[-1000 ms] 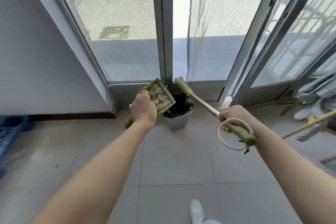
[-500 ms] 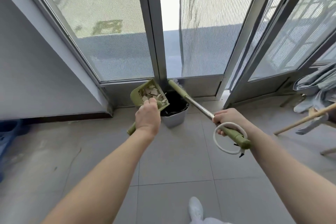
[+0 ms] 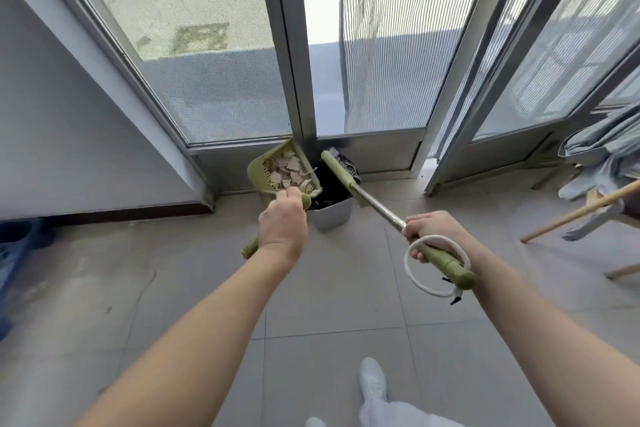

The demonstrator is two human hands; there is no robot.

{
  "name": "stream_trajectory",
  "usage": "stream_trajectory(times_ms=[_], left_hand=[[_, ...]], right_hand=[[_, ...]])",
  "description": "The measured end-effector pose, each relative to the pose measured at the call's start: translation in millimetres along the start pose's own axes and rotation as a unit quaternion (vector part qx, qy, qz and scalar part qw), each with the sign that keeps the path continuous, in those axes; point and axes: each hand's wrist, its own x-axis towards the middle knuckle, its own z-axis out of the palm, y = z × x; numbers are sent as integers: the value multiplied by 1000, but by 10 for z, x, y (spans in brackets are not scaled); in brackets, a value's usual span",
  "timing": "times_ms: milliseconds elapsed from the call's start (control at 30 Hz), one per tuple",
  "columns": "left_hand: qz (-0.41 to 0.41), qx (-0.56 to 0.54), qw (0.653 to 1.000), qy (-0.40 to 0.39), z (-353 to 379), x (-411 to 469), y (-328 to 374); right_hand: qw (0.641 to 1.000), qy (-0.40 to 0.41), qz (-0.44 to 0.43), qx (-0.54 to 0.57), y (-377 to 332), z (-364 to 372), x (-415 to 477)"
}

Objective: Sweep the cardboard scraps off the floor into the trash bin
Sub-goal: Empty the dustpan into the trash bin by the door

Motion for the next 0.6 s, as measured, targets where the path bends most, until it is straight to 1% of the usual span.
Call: stream_trajectory(times_ms=[67, 167, 267, 333, 467, 600], left_hand=[[5, 8, 1000, -7, 2, -39, -22], [23, 28, 999, -11, 13, -86, -40], [37, 35, 999, -10, 6, -89, -18], [44, 41, 998, -10, -3, -84, 0], [59, 51, 997, -13, -51, -37, -43], [87, 51, 995, -4, -171, 58, -175]], right_hand=[[999, 15, 5, 28, 12, -2, 1], [993, 50, 29, 107, 59, 62, 35], [990, 68, 37, 120, 59, 155, 139], [990, 66, 49, 112, 36, 182, 207], [981, 54, 77, 167, 72, 224, 288], [976, 36, 78, 202, 184, 370, 192]])
